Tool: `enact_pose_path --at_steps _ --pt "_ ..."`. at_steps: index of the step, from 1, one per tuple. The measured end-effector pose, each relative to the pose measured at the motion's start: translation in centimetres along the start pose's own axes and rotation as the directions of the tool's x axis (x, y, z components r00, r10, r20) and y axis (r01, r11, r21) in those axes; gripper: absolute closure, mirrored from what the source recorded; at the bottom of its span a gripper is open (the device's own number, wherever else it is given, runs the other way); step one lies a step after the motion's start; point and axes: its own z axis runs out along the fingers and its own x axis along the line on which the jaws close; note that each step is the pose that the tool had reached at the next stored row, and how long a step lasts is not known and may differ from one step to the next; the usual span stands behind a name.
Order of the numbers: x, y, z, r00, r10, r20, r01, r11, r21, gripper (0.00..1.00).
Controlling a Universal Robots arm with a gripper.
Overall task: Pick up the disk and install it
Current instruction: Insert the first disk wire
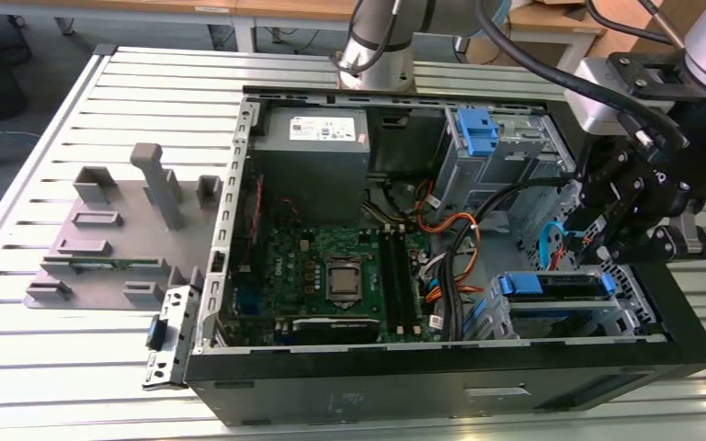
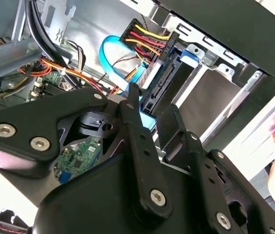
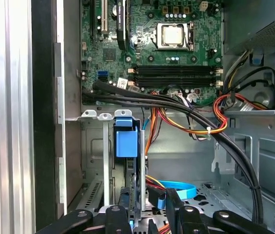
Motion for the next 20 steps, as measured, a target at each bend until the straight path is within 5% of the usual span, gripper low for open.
enact_pose_path --at_steps 11,20 --pt "0.04 -0.10 0.74 0.9999 0.000 -0.0132 0.000 1.0000 0.0004 0.58" --pt "0.09 -0.10 0.84 0.9999 0.000 -0.0141 0.000 1.0000 0.0004 0.58"
